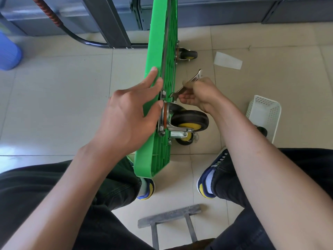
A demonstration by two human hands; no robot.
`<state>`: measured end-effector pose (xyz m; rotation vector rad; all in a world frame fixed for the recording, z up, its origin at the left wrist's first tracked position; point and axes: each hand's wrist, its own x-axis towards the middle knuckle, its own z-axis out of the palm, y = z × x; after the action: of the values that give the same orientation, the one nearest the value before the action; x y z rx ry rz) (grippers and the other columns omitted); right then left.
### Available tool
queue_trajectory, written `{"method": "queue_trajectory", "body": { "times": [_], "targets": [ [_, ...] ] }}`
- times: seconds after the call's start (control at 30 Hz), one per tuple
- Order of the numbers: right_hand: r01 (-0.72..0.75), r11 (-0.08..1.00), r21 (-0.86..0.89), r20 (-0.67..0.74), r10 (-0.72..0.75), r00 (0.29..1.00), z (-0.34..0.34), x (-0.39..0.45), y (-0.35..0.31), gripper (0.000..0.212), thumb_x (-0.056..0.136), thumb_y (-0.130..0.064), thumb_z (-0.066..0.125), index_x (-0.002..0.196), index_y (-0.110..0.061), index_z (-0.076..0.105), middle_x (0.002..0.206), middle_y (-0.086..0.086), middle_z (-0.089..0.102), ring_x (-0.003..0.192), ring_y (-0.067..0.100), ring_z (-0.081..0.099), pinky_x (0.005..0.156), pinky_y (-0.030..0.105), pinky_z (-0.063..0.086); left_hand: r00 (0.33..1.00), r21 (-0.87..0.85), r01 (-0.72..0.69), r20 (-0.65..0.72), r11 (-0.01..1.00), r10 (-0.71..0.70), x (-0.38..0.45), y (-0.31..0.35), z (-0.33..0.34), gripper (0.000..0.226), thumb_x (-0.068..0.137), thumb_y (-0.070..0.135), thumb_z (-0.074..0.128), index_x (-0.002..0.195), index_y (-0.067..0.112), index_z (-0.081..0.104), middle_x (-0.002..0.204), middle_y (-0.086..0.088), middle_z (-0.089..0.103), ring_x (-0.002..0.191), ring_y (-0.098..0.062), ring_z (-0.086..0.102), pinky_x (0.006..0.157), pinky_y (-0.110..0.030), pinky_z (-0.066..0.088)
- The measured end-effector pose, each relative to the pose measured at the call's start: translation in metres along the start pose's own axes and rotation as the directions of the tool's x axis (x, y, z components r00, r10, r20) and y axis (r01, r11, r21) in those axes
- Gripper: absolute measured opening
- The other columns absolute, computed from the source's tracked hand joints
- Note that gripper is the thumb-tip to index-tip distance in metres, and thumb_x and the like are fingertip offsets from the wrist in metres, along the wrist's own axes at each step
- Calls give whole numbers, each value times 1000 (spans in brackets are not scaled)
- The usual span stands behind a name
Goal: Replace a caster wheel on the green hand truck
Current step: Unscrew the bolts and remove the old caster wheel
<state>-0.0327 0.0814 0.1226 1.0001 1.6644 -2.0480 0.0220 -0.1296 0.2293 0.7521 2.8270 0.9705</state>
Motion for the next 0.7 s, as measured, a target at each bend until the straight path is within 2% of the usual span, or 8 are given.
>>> {"method": "queue_trajectory", "body": {
  "times": [0.13, 0.27, 0.47, 0.57, 0.7],
  "targets": [
    [-42, 998, 45, 57, 39, 998, 4, 7, 2, 8, 102, -4, 55, 104, 4, 54, 80, 23, 65, 61, 26, 67, 58, 33, 60, 1000, 2, 10, -5, 1000, -10, 1, 0, 0, 45, 93, 23, 60, 137, 17, 63, 152, 6, 46, 41, -5, 47, 55, -17, 49],
    [-70, 998, 5, 110, 69, 992, 7, 10, 5, 7, 103, -4, 54, 104, 3, 54, 94, 29, 65, 62, 27, 68, 58, 33, 61, 1000, 12, 12, -11, 1000, -12, 0, 1, 0, 45, 92, 24, 60, 137, 18, 63, 152, 6, 46, 40, -6, 46, 56, -18, 50],
    [-70, 997, -7, 140, 71, 988, 7, 11, 4, 9, 103, -5, 56, 107, 3, 55, 85, 24, 66, 55, 23, 68, 55, 30, 59, 999, -8, 47, -18, 999, -47, 0, 2, -1, 46, 92, 28, 58, 138, 22, 62, 152, 12, 44, 42, -10, 56, 66, -36, 60],
    [-33, 999, -23, 147, 36, 989, 9, 11, 3, 18, 102, -7, 57, 115, 6, 56, 87, 24, 67, 57, 23, 67, 57, 30, 59, 999, 1, 36, -16, 999, -36, 0, 2, 0, 45, 93, 25, 60, 138, 21, 62, 152, 9, 45, 39, -10, 49, 61, -30, 58],
    [14, 1000, -23, 167, -10, 986, 13, 10, 0, 24, 101, -7, 59, 122, 3, 51, 77, 19, 67, 56, 23, 67, 57, 30, 58, 1000, 1, 18, -4, 1000, -18, 0, 1, 0, 43, 93, 23, 61, 136, 18, 64, 152, 6, 47, 40, -8, 46, 53, -10, 44]
  ]
}}
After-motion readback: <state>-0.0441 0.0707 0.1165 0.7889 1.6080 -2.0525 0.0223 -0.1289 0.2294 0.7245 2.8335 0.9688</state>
